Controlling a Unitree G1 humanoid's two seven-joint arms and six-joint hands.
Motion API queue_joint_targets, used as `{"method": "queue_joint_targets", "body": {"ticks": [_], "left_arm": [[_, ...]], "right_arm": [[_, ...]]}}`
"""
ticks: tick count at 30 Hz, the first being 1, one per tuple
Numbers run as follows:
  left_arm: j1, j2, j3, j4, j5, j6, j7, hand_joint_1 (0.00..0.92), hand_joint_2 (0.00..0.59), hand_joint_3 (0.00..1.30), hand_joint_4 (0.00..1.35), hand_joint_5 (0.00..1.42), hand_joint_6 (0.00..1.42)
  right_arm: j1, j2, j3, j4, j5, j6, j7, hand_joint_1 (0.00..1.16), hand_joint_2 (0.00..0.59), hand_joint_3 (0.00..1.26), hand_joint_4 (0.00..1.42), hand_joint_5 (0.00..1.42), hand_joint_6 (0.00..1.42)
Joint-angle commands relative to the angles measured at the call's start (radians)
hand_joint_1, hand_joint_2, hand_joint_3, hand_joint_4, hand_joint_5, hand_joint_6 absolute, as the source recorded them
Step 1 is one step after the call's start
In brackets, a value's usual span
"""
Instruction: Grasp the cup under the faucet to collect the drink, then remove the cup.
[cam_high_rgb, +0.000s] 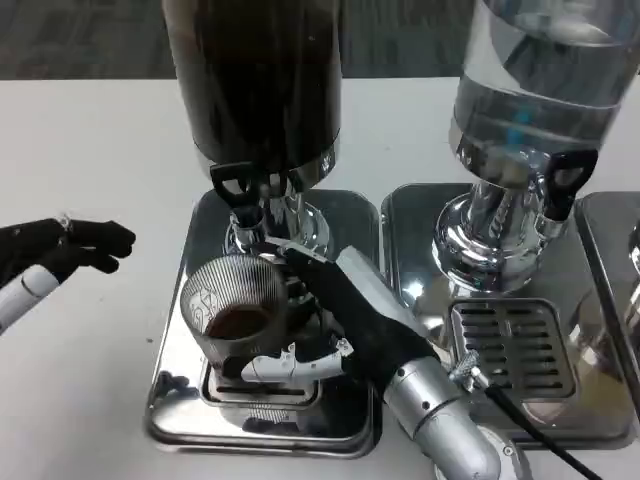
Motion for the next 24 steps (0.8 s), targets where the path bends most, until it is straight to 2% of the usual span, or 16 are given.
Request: {"method": "queue_joint_targets", "body": {"ticks": [1,11,24], "left_arm": [[0.013,0.018,0.007,-0.006,-0.005,0.007,0.002,0.0,0.197,0.43,0.38,0.4,0.32],[0.007,0.017,0.001,-0.004,-0.004,0.009,-0.002,0.0,0.198,0.43,0.38,0.4,0.32],[-0.005,0.015,-0.005,0.005,-0.003,0.011,-0.005,0.0,0.199,0.43,0.38,0.4,0.32]], "right_arm": [[0.018,0.005,-0.002,-0.016,-0.002,-0.004,-0.023,0.97,0.156,0.23,0.33,0.46,0.59],[0.051,0.0,-0.012,-0.044,0.0,-0.018,-0.057,0.97,0.183,0.3,0.36,0.51,0.66],[0.075,-0.002,-0.041,-0.078,0.008,-0.018,-0.065,0.93,0.203,0.31,0.37,0.51,0.66]]}}
